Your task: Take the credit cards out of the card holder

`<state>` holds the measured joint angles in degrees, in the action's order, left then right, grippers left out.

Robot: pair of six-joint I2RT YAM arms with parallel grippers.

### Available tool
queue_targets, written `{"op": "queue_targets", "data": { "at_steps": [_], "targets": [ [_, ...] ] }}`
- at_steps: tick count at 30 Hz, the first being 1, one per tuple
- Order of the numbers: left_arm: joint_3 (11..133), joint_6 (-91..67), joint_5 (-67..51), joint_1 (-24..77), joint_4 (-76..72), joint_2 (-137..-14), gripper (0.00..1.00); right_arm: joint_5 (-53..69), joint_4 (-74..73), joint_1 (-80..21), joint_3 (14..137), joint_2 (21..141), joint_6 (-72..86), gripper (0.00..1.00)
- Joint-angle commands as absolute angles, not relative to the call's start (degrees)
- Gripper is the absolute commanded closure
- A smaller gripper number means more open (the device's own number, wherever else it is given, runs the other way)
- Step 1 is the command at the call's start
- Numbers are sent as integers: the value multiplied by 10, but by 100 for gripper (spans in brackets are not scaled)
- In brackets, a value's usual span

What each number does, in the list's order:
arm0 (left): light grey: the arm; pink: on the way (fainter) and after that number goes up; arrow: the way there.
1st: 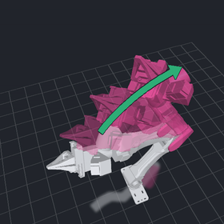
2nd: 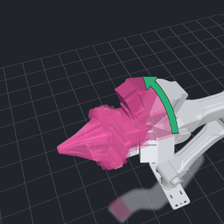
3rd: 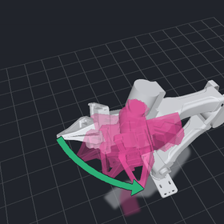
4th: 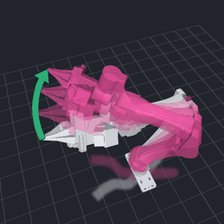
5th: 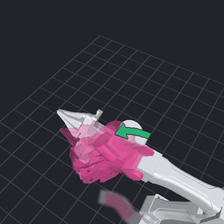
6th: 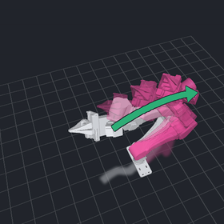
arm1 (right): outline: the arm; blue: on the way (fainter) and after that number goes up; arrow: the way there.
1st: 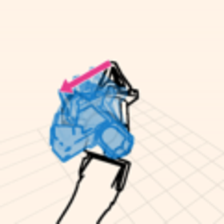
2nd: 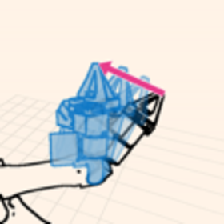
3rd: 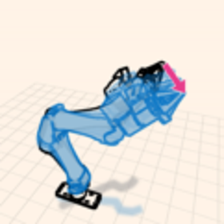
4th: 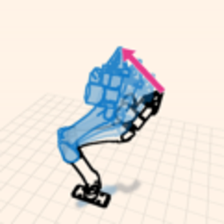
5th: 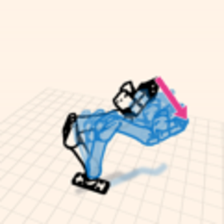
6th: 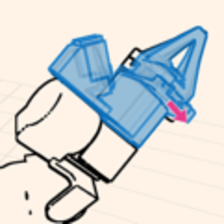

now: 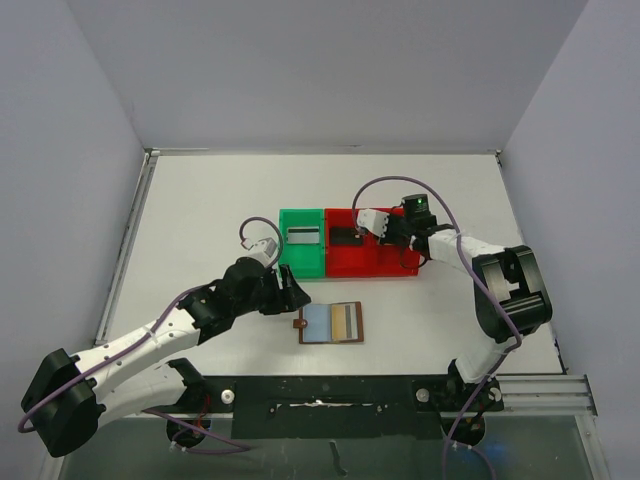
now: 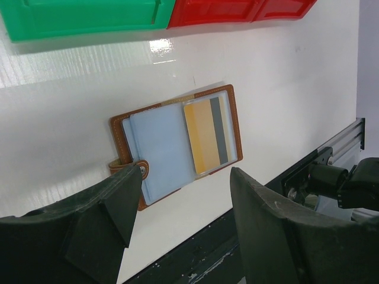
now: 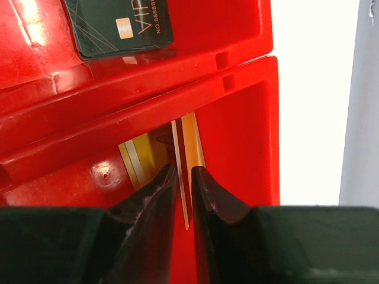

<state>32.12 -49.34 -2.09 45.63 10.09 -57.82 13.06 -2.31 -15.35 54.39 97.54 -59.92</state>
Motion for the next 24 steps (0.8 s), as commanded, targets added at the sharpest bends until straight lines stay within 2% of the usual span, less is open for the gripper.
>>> {"op": "queue_targets", "data": {
  "at_steps": [1,13,24],
  "targets": [
    [341,-494,-32,453,89,-576,40,134,-24,-155,562,967,-613,82],
    [342,-500,-58,453,68,-575,40,134,-71,-150,584,967,-588,73],
    [337,-497,-77,453,54,-572,40,124,-63,-147,606,959,-545,72]
  ]
}}
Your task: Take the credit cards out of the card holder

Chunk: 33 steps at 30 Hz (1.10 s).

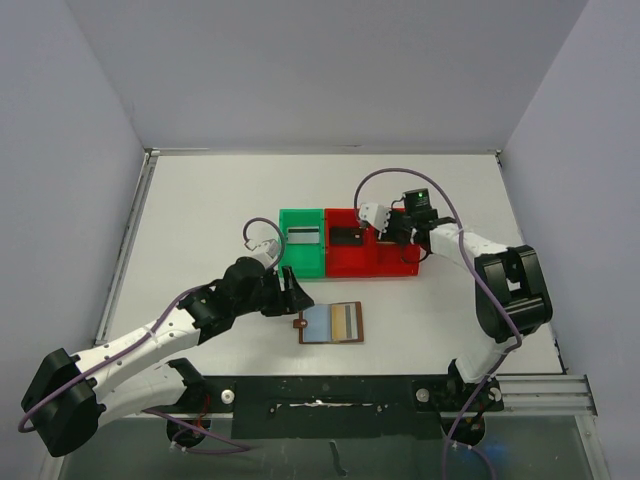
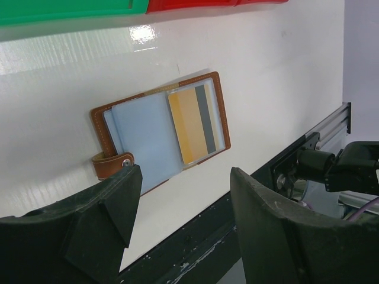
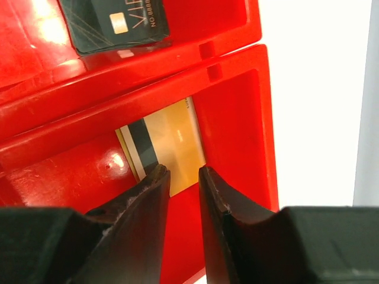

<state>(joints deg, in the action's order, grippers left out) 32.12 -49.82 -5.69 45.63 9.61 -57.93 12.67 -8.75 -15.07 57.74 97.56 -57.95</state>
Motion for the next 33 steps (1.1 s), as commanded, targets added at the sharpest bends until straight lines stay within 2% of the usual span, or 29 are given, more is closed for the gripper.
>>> {"op": "queue_targets", "data": {
  "at_steps": [1,4,7,11,14,16,18,22,33],
  "targets": [
    [336,-498,-79,453,51,-573,40,124,-58,-147,609,952,-533,71],
    [336,-497,-87,453,41,-577,40,115,-30,-148,612,918,-469,69],
    [336,-497,-88,453,36,-584,40,88,-12,-149,612,896,-360,62],
    [335,-499,-91,453,32,-591,40,45,-89,-148,667,902,-110,68],
    [332,-503,-86,453,32,-588,40,23,-211,-147,706,926,61,72],
    [332,-503,-81,453,36,-587,40,35,-246,-149,706,941,124,79],
    [333,-502,-79,452,42,-587,40,26,-242,-155,684,939,176,81],
    [338,-500,-71,451,52,-588,40,-2,-233,-156,659,933,218,80],
    [339,-503,-61,448,65,-577,40,-60,-270,-199,702,1020,256,79]
  ]
}}
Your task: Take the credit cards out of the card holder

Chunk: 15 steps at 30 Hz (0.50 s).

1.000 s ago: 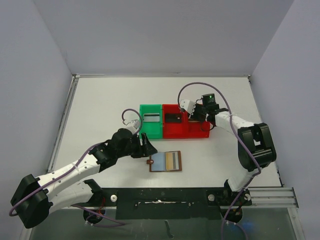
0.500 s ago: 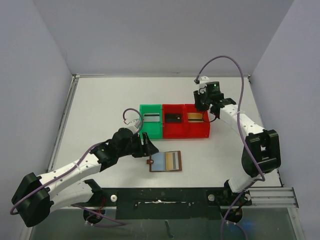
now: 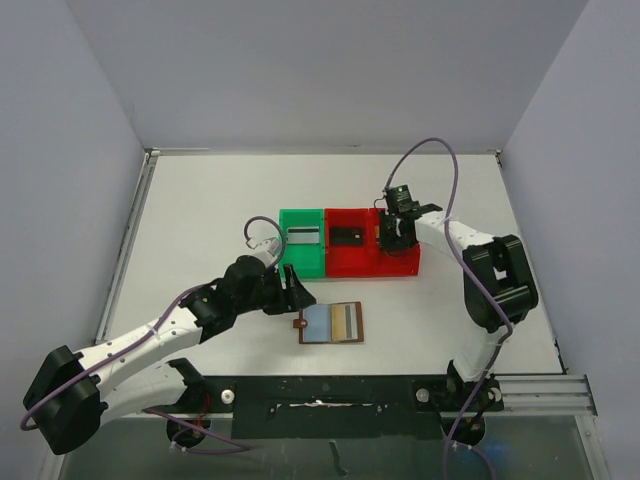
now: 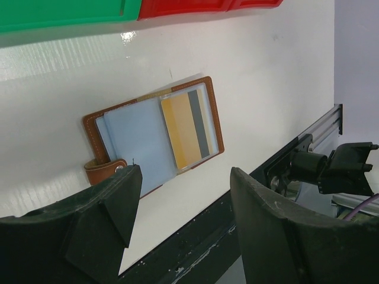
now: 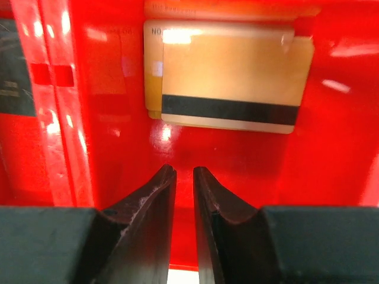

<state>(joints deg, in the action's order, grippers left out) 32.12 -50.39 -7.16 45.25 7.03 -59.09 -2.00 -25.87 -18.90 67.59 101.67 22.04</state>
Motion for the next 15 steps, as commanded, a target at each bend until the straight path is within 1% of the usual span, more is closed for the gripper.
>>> {"op": "queue_targets", "data": {
  "at_steps": [1,10,15],
  "targets": [
    [338,-503,-61,448,66,-573,40,-64,-266,-199,702,1023,260,79],
    [343,-501,-62,445,69,-574,40,-87,-228,-197,703,1060,262,79],
    [341,-501,-62,445,69,-574,40,-97,-197,-196,701,1069,257,77]
  ]
}}
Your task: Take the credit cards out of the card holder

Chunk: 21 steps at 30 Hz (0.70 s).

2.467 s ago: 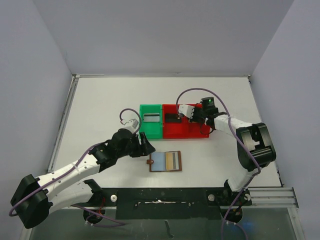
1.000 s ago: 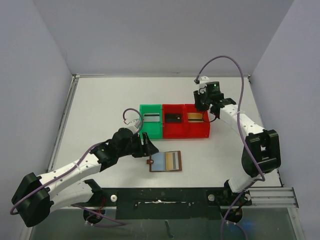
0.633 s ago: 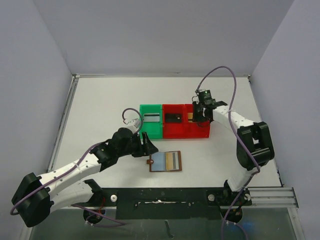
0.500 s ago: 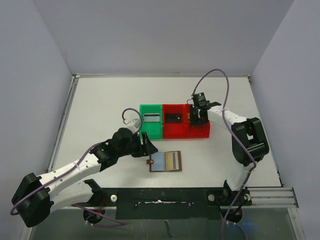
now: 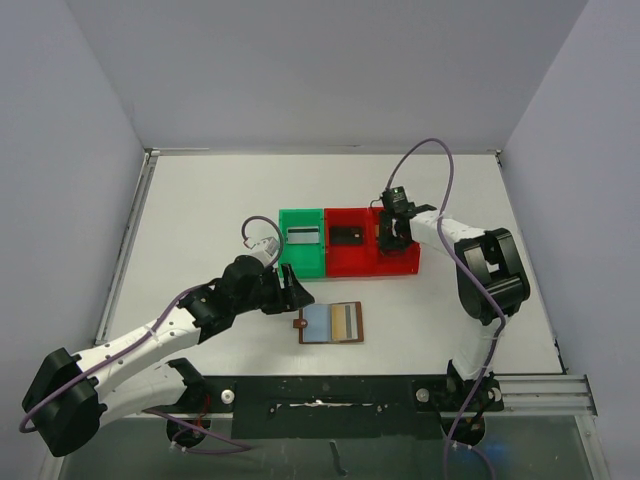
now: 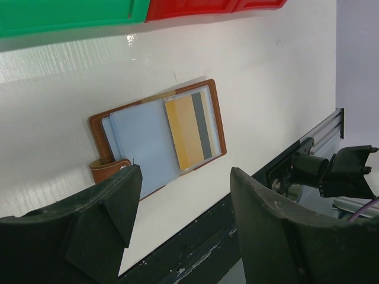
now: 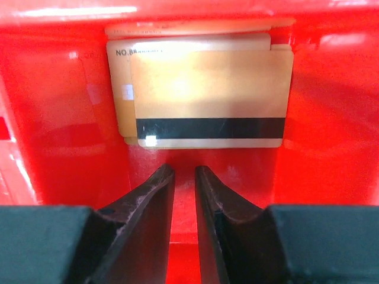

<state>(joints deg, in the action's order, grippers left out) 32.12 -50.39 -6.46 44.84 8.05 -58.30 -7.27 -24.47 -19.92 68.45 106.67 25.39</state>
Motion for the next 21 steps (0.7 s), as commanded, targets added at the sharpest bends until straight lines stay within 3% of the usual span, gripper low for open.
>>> {"op": "queue_targets", "data": {
  "at_steps": [1,12,21],
  "targets": [
    [341,-501,-62,445,70,-574,40,-97,-195,-195,702,1069,256,76],
    [339,-503,-64,444,66,-577,40,-84,-135,-193,684,1059,235,67],
    [337,-504,-68,445,65,-577,40,-81,-135,-193,689,1072,228,66]
  ]
}}
